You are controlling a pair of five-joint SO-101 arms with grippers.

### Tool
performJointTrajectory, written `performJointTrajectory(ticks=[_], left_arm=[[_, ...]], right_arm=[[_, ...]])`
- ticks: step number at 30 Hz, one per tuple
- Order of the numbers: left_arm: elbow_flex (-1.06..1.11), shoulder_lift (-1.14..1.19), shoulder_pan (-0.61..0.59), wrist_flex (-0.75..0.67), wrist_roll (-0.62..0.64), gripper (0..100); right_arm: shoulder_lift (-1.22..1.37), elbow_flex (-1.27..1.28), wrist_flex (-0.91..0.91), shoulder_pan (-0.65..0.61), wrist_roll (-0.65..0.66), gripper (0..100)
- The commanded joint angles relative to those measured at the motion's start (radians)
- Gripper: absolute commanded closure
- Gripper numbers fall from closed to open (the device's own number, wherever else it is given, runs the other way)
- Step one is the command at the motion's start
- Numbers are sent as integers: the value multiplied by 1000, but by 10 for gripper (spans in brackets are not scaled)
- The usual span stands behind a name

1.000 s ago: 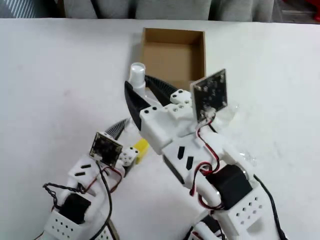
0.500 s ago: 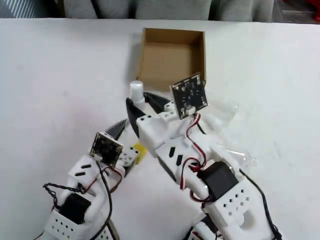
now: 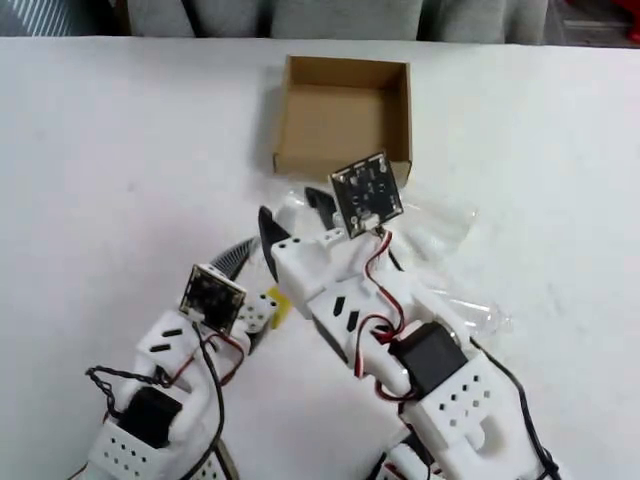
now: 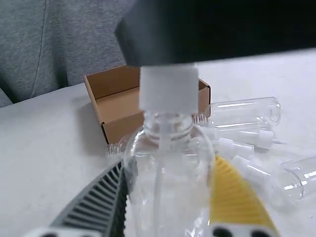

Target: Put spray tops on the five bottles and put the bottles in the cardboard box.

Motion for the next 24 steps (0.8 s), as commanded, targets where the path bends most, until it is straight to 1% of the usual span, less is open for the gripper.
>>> performJointTrajectory(ticks=[1,7,10,12,14,15,16,18,20,24], left_arm=[[-8,-21,2,-3,-12,976],[-8,-21,1,-3,-12,976],[-8,-21,1,-3,-12,976],[-8,-21,1,0,-12,976],[-8,-21,1,0,-12,976],[-8,-21,1,0,-12,976],[-8,-21,1,0,-12,976],[-8,-21,1,0,-12,976],[-8,-21,1,2,-12,976],[-8,-21,1,2,-12,976]], right_arm=[[-48,-17,-12,-13,-8,768],[-186,-46,-10,-5,2,769],[-211,-104,53,-4,75,773],[-197,-164,128,-4,98,821],[-174,-215,171,1,98,920],[-160,-233,179,16,98,982],[-147,-241,177,36,98,991],[-122,-245,177,85,98,954],[-91,-245,177,145,98,985],[7,-242,177,234,97,985]])
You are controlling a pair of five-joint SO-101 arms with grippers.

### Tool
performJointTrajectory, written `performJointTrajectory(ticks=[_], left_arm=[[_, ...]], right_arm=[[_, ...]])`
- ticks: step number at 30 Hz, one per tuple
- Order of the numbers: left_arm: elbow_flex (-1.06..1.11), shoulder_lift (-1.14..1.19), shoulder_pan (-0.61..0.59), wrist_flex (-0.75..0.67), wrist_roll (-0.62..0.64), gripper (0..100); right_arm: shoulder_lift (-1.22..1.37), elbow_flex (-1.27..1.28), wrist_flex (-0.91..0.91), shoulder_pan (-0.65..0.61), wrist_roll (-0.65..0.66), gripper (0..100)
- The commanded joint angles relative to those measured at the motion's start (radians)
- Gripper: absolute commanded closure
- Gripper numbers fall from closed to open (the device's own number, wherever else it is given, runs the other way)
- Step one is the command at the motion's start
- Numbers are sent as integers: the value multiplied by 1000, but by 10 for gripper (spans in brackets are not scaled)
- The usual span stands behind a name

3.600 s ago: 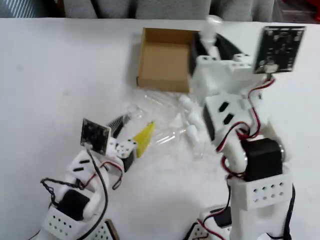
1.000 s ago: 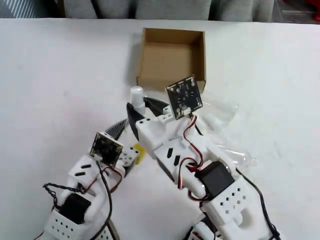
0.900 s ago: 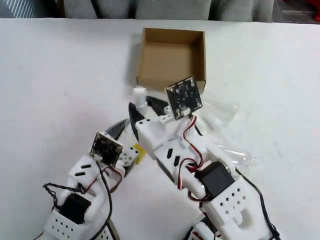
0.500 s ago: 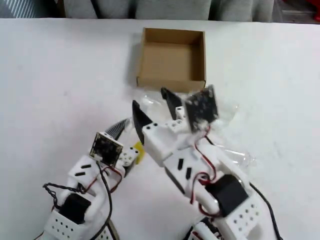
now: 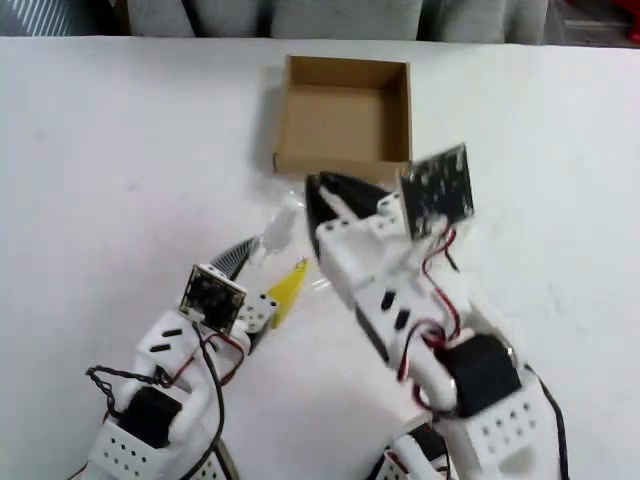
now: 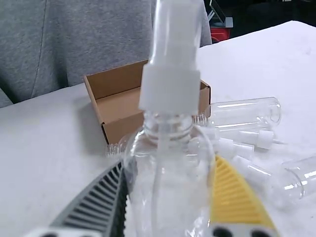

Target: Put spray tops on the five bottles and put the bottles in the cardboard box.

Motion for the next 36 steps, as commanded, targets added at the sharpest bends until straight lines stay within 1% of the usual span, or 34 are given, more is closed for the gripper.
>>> performJointTrajectory(ticks=[1,5,8,12,15,22,26,29,32,36], left_arm=[[-8,-21,1,2,-12,976],[-8,-21,1,3,-12,976],[-6,-21,-1,3,-12,976],[12,-21,-1,-3,-12,976],[18,-21,-1,-5,-12,976],[18,-21,-1,-5,-12,976],[18,-21,-1,-5,-12,976],[18,-21,1,-5,-12,976],[18,-21,1,-5,-12,976],[20,-21,-1,-5,-12,976]], right_arm=[[85,-40,4,73,12,983],[193,-38,4,77,12,983],[234,-40,4,15,12,983],[226,-40,7,-68,12,983],[189,-38,10,-96,12,983],[122,-37,58,-96,18,983],[96,-48,51,-74,18,983],[102,-81,10,-68,20,983],[148,-124,-33,-73,20,983],[257,-175,-30,-73,20,983]])
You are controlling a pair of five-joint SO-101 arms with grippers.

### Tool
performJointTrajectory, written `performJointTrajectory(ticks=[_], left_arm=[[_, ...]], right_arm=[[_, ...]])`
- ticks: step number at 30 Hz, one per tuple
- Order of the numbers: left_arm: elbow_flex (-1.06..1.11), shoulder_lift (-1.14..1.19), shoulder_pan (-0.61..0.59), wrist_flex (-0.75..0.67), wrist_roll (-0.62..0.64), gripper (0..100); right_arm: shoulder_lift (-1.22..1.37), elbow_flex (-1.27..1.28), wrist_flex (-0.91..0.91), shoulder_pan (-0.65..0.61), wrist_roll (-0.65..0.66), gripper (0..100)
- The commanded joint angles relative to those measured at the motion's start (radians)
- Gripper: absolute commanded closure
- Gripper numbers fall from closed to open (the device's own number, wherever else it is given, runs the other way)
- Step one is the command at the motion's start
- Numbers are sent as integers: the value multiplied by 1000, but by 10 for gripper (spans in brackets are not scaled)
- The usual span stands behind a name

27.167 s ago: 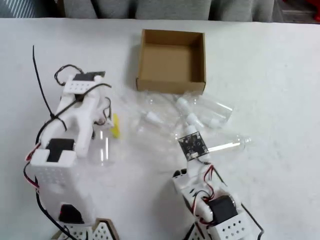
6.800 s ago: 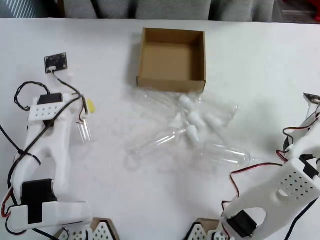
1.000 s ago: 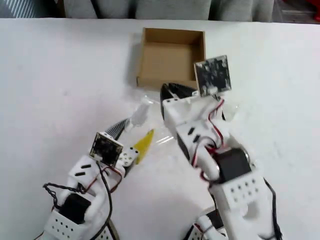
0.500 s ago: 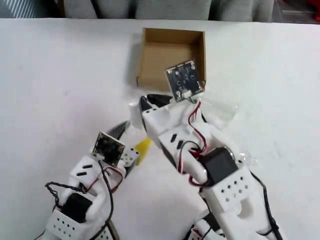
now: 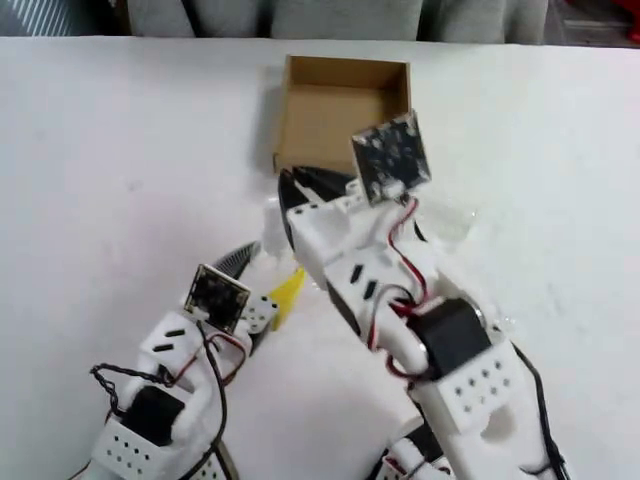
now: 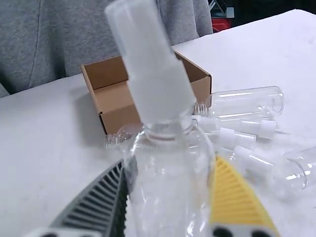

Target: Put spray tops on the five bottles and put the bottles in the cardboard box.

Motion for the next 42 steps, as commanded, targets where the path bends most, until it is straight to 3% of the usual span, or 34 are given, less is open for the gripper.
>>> performJointTrajectory(ticks=[1,8,19,25,30,33,36,37,42], left_arm=[[-12,-19,2,-5,-12,976],[-12,-19,2,-3,-12,976],[-12,-19,2,-3,-12,976],[-12,-19,2,-3,-12,976],[-21,-19,-45,-11,-6,976],[-15,-19,-111,-110,-5,977],[14,-19,-163,-196,-5,977],[15,-18,-174,-212,-5,977],[-18,-18,-213,-299,-5,977]], right_arm=[[73,-61,-19,7,11,983],[56,-61,194,-74,11,983],[-87,-60,260,-62,11,983],[-102,-60,262,113,11,983],[-142,-40,427,366,18,981],[-140,68,430,504,198,981],[-139,258,295,634,480,981],[-143,327,237,671,520,981],[-174,611,-10,814,385,982]])
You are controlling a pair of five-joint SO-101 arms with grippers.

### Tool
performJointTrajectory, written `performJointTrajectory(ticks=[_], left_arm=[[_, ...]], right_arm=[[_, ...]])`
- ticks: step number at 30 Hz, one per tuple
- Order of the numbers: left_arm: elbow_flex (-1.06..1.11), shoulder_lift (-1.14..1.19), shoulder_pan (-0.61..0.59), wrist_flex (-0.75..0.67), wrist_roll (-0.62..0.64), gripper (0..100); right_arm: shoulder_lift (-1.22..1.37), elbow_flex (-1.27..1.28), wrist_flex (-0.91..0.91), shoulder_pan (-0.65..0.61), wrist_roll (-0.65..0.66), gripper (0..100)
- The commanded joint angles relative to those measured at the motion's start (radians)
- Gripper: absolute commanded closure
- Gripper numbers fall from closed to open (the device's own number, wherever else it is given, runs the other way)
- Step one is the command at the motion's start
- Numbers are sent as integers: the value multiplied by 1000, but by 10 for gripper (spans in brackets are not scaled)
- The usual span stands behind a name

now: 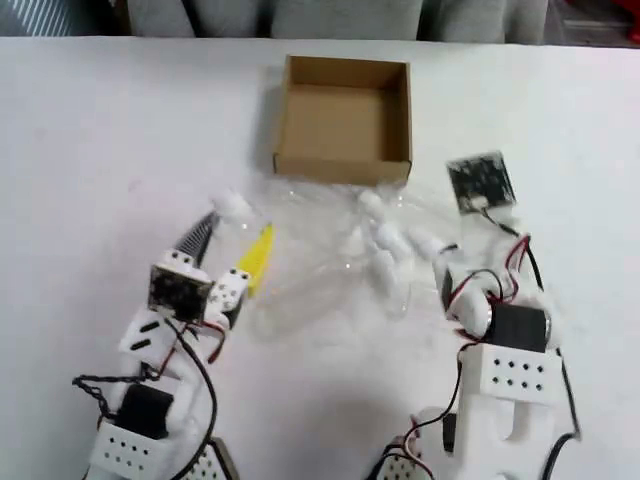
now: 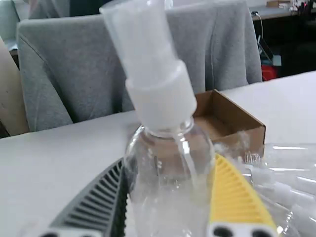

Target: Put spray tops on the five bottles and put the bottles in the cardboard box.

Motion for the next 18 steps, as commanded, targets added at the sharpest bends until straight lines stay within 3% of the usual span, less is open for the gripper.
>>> performJointTrajectory(ticks=[1,5,9,18], left_arm=[[-43,-18,-39,-120,-5,977],[-57,-12,-41,-275,-5,976],[-150,35,-39,-293,-5,976],[-644,667,-31,-302,-5,976]], right_arm=[[-38,149,-168,99,-84,982],[-62,259,-269,142,-166,981],[-70,322,-328,153,-170,981],[-68,354,-366,153,-170,981]])
